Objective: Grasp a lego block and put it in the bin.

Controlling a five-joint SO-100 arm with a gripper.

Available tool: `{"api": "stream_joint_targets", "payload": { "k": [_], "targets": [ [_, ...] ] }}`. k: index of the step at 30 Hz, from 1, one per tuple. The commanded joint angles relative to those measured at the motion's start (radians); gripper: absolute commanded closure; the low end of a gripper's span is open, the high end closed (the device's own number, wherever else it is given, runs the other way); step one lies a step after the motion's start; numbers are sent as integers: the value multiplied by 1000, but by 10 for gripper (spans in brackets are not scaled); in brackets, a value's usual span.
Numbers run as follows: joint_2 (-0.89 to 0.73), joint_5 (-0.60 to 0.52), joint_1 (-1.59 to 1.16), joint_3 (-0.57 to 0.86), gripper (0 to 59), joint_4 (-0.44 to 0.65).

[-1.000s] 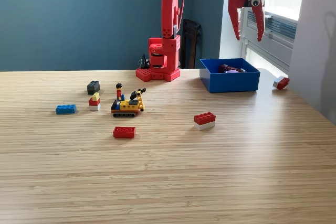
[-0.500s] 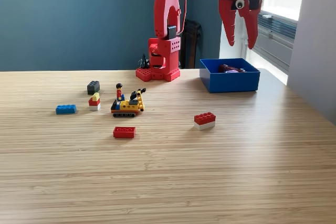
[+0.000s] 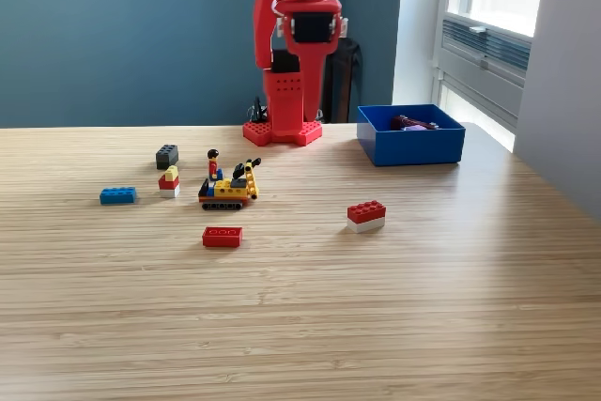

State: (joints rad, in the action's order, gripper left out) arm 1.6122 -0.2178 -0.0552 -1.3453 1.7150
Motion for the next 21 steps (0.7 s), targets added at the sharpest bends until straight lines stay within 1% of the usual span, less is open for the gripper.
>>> {"api": "stream_joint_targets", "payload": {
  "k": [1,8,21],
  "targets": [
    [71,29,106,-6,372,-12],
    [71,57,192,-46,378,-32],
    [71,60,192,-60,376,-37]
  ]
}}
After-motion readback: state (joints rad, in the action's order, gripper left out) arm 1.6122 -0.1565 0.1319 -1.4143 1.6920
